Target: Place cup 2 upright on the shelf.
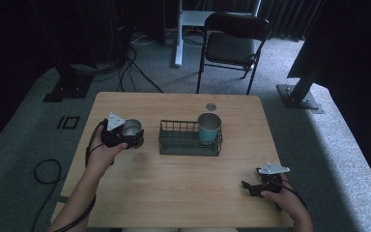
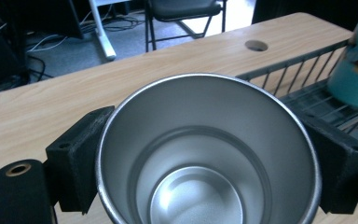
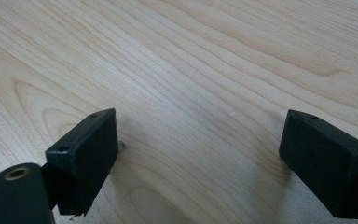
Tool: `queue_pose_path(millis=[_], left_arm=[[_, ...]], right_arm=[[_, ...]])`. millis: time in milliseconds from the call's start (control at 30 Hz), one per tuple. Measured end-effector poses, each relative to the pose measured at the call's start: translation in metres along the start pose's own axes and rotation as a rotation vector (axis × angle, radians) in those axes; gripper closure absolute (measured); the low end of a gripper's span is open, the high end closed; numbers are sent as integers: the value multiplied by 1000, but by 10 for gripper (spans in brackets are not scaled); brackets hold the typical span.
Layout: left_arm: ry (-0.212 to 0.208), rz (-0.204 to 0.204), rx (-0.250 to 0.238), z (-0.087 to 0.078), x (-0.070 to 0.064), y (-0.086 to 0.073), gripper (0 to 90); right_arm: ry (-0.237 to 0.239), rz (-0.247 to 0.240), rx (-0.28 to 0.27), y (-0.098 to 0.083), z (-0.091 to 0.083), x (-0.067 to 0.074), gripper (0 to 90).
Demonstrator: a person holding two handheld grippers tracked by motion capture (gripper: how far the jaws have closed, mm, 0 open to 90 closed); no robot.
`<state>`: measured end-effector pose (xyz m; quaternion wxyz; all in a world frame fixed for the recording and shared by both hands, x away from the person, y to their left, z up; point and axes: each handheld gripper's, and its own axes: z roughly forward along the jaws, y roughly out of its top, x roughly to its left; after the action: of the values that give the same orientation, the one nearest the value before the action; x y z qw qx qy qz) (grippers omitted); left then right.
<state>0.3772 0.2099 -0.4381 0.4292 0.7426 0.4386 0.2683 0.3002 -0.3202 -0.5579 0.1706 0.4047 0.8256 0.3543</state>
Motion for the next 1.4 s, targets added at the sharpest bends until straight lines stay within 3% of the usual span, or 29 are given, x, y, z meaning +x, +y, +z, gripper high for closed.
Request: queue_pose_path(millis=[267, 767, 1167, 1400], left_arm=[[-6, 7, -18, -3, -5, 19, 140], [-78, 49, -77, 2, -29, 57, 139], [-140, 74, -101, 22, -54, 81, 139], [-159, 72, -95, 35, -64, 81, 139]], right_arm=[[0, -1, -1, 0, 0, 0, 113], [0, 0, 0, 0, 0, 0, 114], [0, 0, -1, 0, 0, 0, 114], [0, -1, -1, 0, 0, 0, 114]])
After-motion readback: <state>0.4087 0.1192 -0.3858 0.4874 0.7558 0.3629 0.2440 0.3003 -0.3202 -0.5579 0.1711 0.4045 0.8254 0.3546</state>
